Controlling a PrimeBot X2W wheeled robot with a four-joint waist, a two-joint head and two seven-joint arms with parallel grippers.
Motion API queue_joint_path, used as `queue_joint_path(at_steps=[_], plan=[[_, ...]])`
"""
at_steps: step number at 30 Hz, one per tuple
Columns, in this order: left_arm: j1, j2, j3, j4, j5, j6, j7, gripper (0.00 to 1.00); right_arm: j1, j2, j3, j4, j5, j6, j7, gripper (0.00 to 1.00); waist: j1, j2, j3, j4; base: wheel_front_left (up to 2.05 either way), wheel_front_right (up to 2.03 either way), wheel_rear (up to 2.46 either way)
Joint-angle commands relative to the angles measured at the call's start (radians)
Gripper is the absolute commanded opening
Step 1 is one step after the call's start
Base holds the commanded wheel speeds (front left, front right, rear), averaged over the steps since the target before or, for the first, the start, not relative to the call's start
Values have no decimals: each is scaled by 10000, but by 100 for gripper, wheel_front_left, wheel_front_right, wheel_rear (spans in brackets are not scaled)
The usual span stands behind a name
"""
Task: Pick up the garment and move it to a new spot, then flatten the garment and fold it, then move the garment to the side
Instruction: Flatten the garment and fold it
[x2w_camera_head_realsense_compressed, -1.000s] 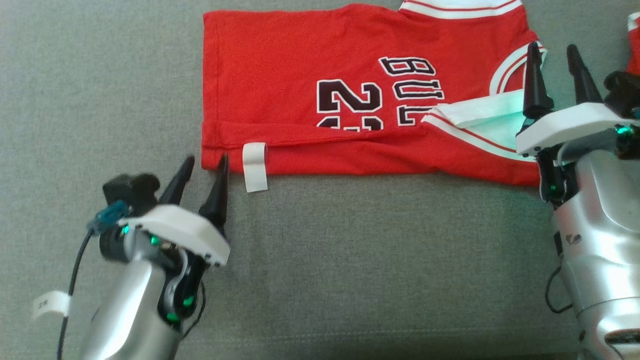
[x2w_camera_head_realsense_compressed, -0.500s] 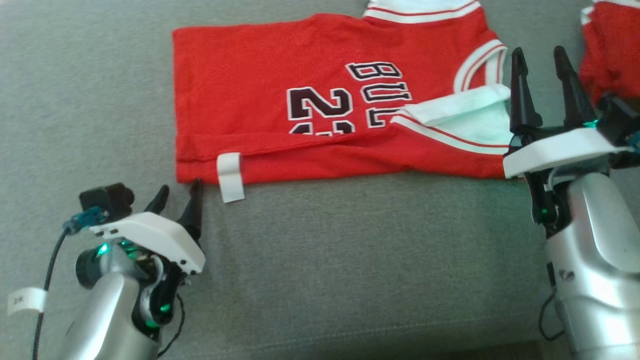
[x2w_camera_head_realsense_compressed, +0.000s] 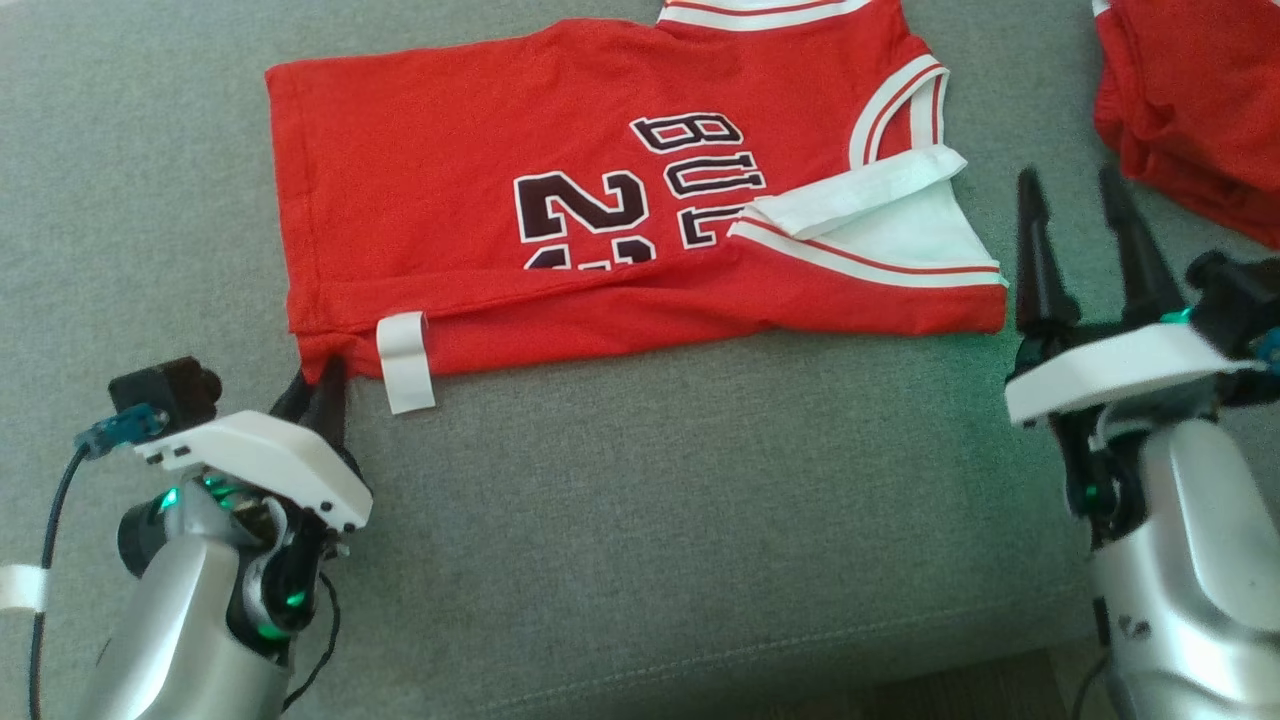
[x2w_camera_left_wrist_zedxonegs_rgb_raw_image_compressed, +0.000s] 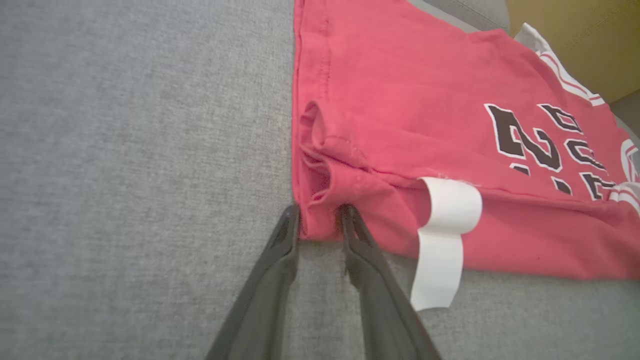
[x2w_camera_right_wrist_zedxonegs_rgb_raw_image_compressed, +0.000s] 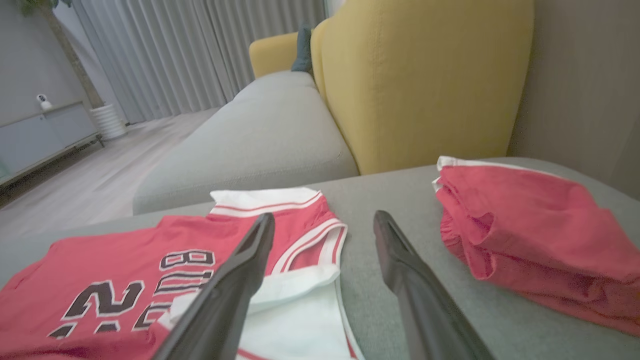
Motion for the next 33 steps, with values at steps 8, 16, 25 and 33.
queue_joint_path(at_steps=[8, 16, 25, 33], plan=[[-270, 169, 384, -566, -98, -44, -266, 0, 553, 251, -391, 356, -589, -9, 1261, 100, 0, 0, 55, 118, 0, 0, 0], [-127, 142, 382, -1172, -129, -13, -407, 0, 349, 418, -918, 1227, -1134, -9, 1987, 100, 0, 0, 102, 443, 0, 0, 0], [-38, 54, 258, -1461, -134, 9, -484, 0, -156, 503, -747, 2181, -509, -9, 2588, 30, 0, 0, 150, 677, 0, 0, 0], [-239, 91, 304, -1676, -149, -112, -734, 0, -728, 302, -575, 1708, 269, -9, 2634, 0, 0, 0, -61, 677, 0, 0, 0]])
